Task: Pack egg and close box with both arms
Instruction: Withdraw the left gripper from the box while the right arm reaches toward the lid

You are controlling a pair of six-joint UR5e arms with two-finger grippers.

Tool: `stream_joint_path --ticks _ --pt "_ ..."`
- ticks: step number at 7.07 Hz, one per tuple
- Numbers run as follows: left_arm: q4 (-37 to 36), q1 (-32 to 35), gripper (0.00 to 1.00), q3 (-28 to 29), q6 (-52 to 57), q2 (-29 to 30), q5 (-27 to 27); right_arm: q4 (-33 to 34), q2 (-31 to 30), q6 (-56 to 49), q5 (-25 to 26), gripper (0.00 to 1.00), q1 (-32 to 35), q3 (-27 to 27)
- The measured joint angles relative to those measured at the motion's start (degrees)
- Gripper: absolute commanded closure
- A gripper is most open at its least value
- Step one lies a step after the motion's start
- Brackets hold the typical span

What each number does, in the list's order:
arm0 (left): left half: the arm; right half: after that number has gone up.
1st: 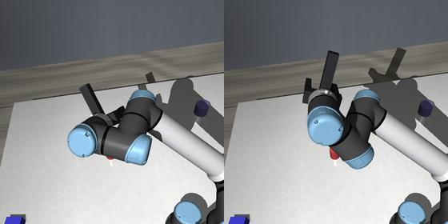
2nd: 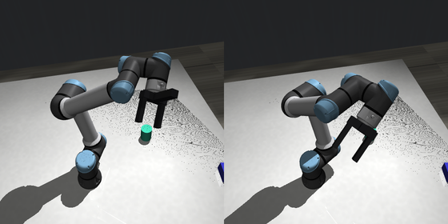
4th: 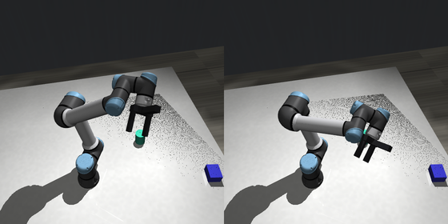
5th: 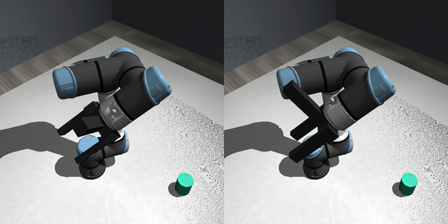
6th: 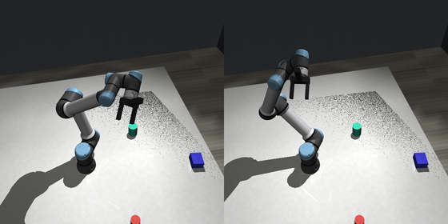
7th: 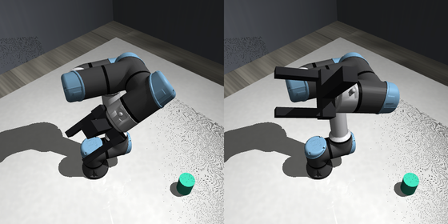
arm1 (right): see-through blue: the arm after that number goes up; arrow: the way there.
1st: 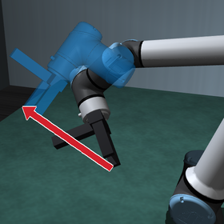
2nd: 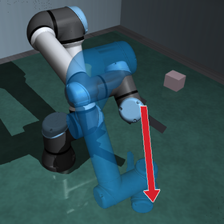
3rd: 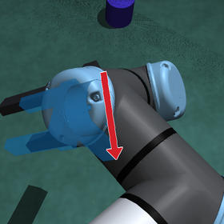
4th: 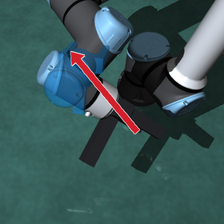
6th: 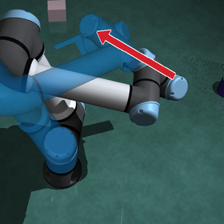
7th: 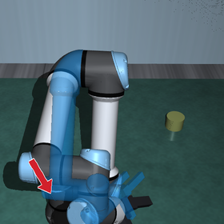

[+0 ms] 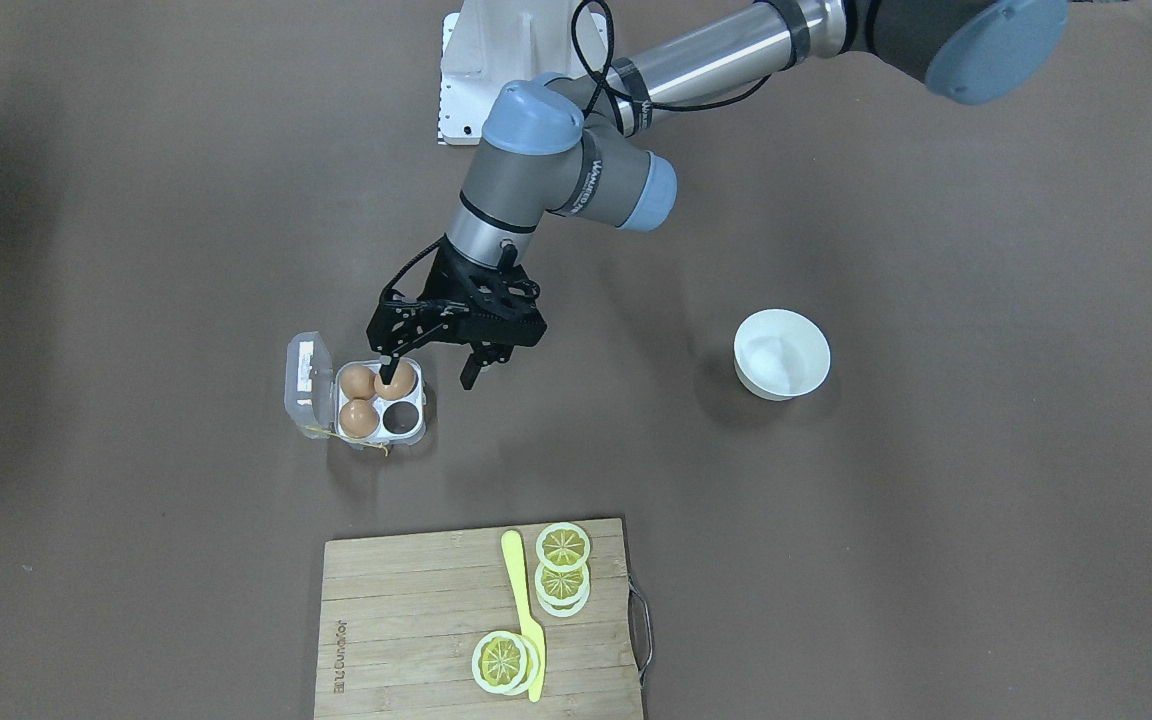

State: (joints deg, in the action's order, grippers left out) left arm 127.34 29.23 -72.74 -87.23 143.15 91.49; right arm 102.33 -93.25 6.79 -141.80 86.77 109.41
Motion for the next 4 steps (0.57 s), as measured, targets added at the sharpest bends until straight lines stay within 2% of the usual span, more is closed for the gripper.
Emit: stream_joint_path --ticks 2,3,4 --pt "-11.54 3.69 0.03 -14.68 6.16 -9.05 4.97 -0.4 3.22 3.47 -2.7 0.01 -1.94 -0.08" --pt "-16.77 5.42 0.03 -22.72 9.1 -13.67 6.18 -1.41 5.81 6.98 -3.8 0.22 -4.09 -0.48" --pt "-21.9 7.57 0.03 -28.87 11.37 -16.62 8.32 -3.76 8.06 11.15 -3.84 0.52 -6.47 -1.4"
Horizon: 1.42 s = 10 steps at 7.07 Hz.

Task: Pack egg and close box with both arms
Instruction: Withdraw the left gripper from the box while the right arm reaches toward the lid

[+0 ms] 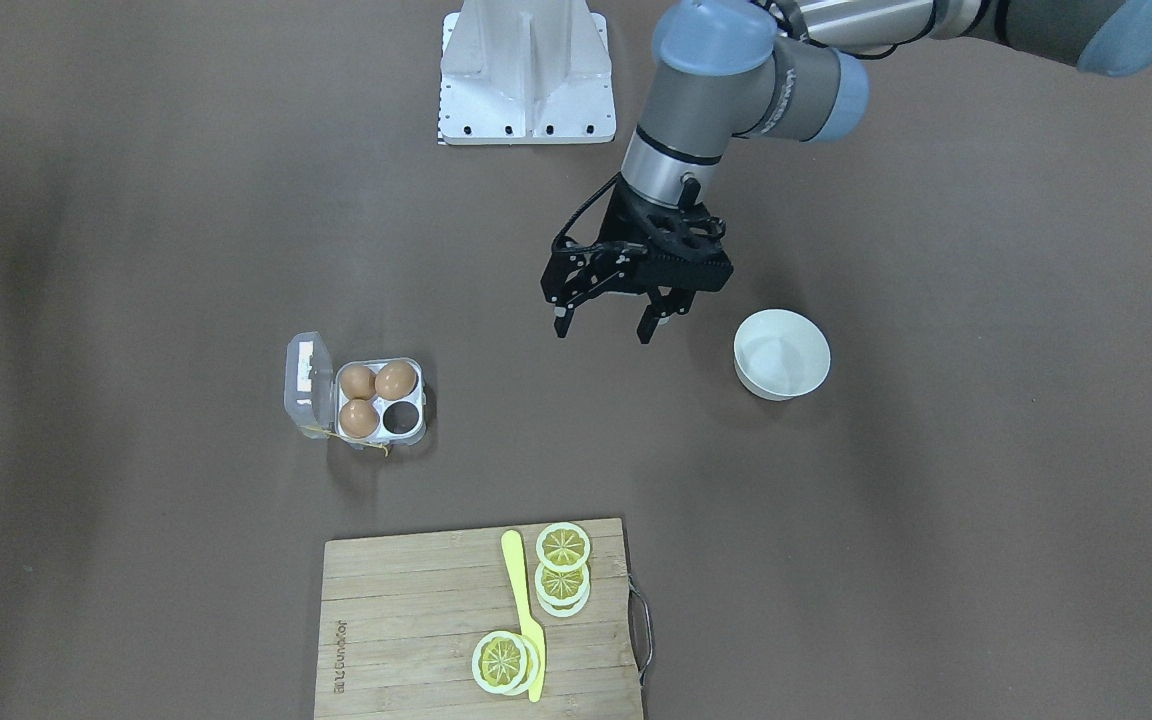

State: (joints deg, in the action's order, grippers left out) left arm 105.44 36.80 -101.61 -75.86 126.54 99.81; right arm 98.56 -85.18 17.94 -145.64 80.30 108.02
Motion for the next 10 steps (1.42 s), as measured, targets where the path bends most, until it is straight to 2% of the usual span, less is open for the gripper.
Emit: stream_joint_path --ticks 1,2,3,5,6,10 --pt "-3.53 2.58 0.03 -3.5 1.27 -1.46 3.36 -4.21 1.53 4.96 1.09 0.79 -2.69 -1.34" --pt "-4.93 4.94 0.03 -5.18 1.79 -2.45 6.41 -9.9 2.3 9.95 3.0 0.92 -5.87 -2.85" --pt "-5.39 6.99 0.03 -6.45 2.67 -3.75 8.83 -16.5 3.2 15.76 5.65 1.0 -9.71 -4.8" --pt "-5.56 10.35 0.03 -7.94 5.13 -6.36 12.65 -26.87 6.38 27.67 12.11 1.0 -17.7 -8.8" --pt "-5.53 11.09 0.03 -8.08 5.96 -7.18 13.56 -29.04 8.16 30.61 14.24 1.0 -20.33 -10.28" --pt "-5.51 12.2 0.03 -7.95 6.42 -7.91 14.19 -30.22 14.21 37.87 17.54 1.0 -26.54 -12.64"
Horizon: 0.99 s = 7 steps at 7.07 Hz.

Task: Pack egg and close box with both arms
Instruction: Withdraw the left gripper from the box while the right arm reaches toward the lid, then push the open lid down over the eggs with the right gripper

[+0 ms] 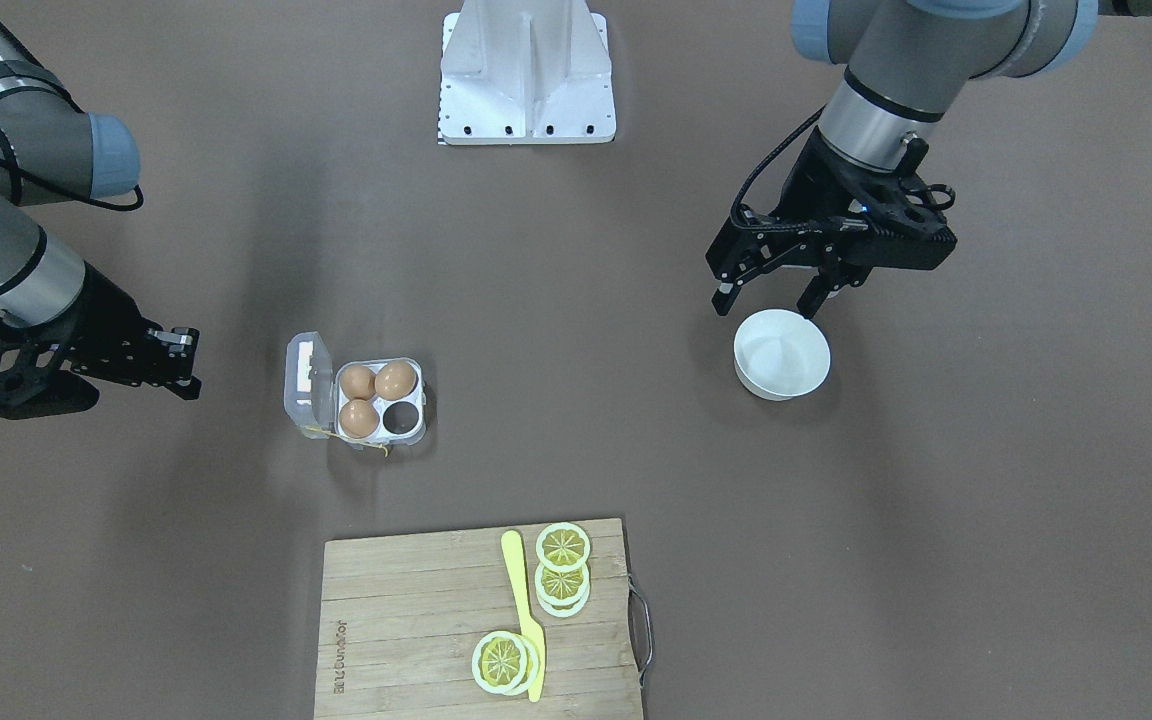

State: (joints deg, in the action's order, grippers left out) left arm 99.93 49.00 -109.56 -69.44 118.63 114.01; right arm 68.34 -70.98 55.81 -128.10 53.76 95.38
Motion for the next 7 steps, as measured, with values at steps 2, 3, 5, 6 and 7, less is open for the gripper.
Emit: stream_joint_path --ticks 2,3,5,6,7 --pt "-0.02 0.31 0.03 0.1 0.0 -0.01 0.05 -0.01 1.43 1.77 2.42 1.0 -3.27 -0.98" --pt "-0.06 0.53 0.03 0.12 0.01 0.01 0.07 0.01 2.23 2.3 2.78 1.0 -4.14 -1.42" --pt "-0.09 1.15 0.03 0.22 0.06 -0.03 0.24 0.03 4.26 4.61 2.9 1.0 -5.71 -1.71" --pt "-0.09 1.6 0.03 0.32 0.08 -0.06 0.64 0.04 5.68 5.98 2.92 1.0 -6.7 -1.99" --pt "-0.09 1.99 0.03 0.42 0.09 -0.06 1.04 0.04 7.5 7.33 2.96 1.0 -7.53 -2.75"
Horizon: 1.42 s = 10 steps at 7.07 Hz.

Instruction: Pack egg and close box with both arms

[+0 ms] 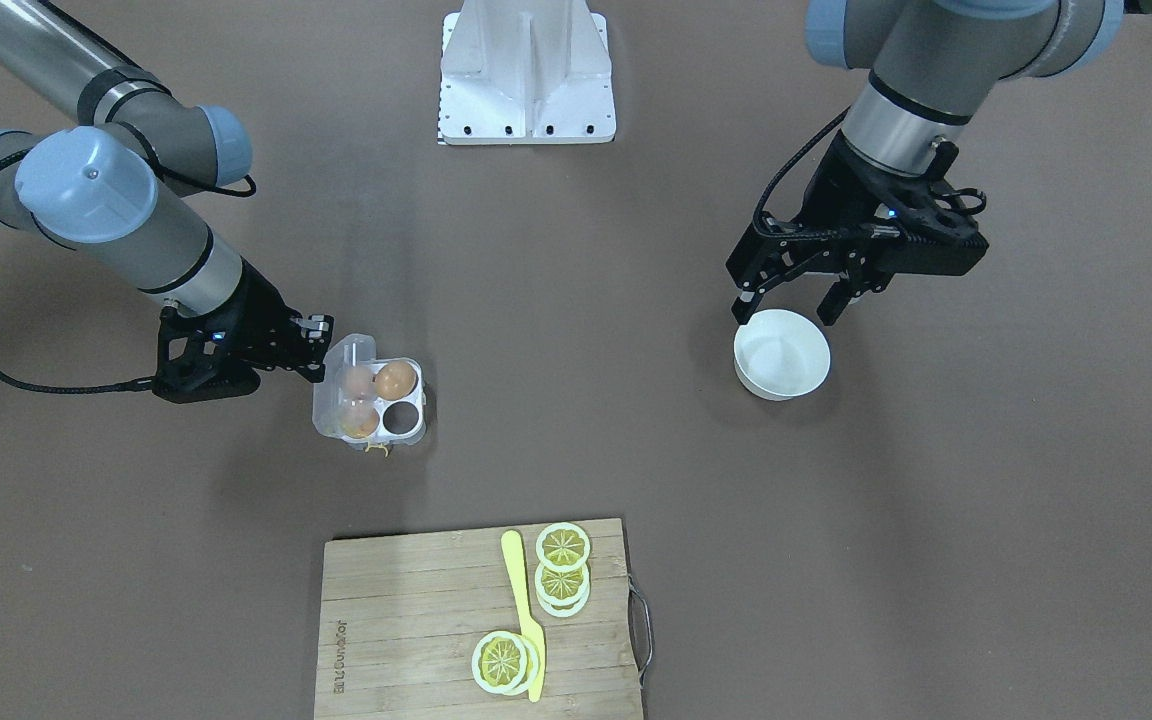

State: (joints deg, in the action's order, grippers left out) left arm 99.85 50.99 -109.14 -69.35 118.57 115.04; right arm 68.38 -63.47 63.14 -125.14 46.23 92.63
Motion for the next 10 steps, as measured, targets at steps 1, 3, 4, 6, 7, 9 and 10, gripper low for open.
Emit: stream_joint_path --ticks 1,3,4,6,7,9,10 --pt "0.0 0.19 0.03 0.03 0.0 0.0 0.18 -0.02 1.86 1.25 0.06 1.0 -0.87 -1.07" --pt "0.0 0.31 0.03 0.06 0.0 -0.01 0.32 -0.08 4.48 3.37 0.19 1.0 -2.1 -2.03" --pt "0.02 0.33 0.03 0.05 0.0 -0.03 0.35 -0.11 5.45 4.6 0.14 1.0 -2.29 -1.87" --pt "0.4 0.67 0.03 -0.43 0.34 -1.65 0.26 -0.19 6.49 7.06 0.03 0.01 -2.34 -0.21" --pt "0.49 1.78 0.03 -1.11 2.65 -3.68 0.26 -0.17 6.6 10.26 0.13 0.0 -2.18 1.73" --pt "0.51 5.35 0.03 -3.19 10.92 -9.8 0.29 0.57 5.12 12.4 0.55 0.0 1.31 6.19" --pt "0.52 6.89 0.03 -3.89 14.21 -12.46 0.33 1.69 2.83 9.33 0.32 0.0 4.86 7.67"
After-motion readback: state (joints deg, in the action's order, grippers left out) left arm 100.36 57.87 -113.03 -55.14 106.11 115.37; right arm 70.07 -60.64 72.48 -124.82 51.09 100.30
